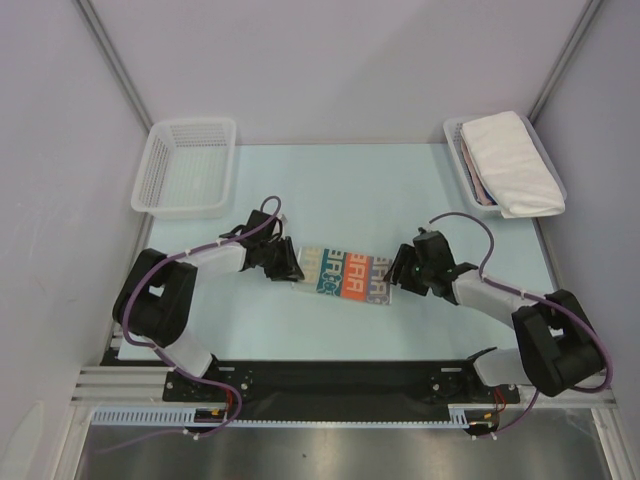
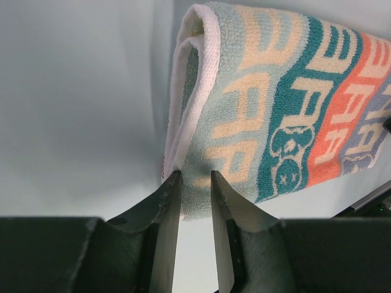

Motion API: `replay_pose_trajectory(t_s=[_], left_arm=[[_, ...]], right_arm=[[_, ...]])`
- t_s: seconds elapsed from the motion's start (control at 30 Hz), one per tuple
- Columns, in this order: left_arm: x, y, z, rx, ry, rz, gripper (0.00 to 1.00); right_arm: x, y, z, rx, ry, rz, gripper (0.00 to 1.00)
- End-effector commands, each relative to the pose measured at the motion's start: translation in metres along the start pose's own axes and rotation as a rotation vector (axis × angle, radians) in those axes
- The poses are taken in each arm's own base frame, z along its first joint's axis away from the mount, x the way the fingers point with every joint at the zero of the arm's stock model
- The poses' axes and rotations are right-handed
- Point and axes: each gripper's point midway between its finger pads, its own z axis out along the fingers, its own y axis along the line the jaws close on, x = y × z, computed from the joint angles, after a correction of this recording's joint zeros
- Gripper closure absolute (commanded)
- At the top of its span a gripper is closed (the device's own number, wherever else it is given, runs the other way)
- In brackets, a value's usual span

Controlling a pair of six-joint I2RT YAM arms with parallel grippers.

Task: Fold and stack the towels
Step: Neatly place the folded towel into the bin

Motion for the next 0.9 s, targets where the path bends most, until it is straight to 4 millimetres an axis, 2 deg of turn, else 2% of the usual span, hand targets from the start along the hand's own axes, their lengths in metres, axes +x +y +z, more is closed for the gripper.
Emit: replay_pose_trajectory(t_s=[0.0, 0.13, 0.43, 0.6, 0.73, 0.83, 0.87], left_arm=[[-0.003, -0.002, 0.002, 0.011, -0.015, 0.0, 0.69], [-0.003, -0.003, 0.0, 0.014, -0.02, -0.003, 0.69], [-0.003, -0.012, 0.001, 0.058, -0.014, -0.035, 0.69], [-0.005, -0.021, -0.008, 0.086, -0.02, -0.037, 0.68], [-0.013, -0.031, -0.025, 0.103, -0.061, -0.012, 0.64], [-0.025, -0.042, -0.049, 0.107, -0.116, 0.047, 0.6], [-0.026, -0.043, -0.057, 0.103, -0.122, 0.058, 0.59]], right_arm=[[0.004, 0.006, 0.009, 0.002, 0.016, -0.043, 0.39], [0.006, 0.01, 0.013, 0.015, 0.022, -0.054, 0.42], [0.013, 0.002, 0.023, 0.112, 0.044, -0.085, 0.45], [0.013, -0.001, 0.029, 0.17, 0.056, -0.104, 0.52], [0.012, -0.006, 0.027, 0.216, 0.048, -0.106, 0.59], [0.004, -0.011, 0.021, 0.267, 0.022, -0.105, 0.74], [0.005, -0.014, 0.018, 0.286, 0.026, -0.105, 0.76]])
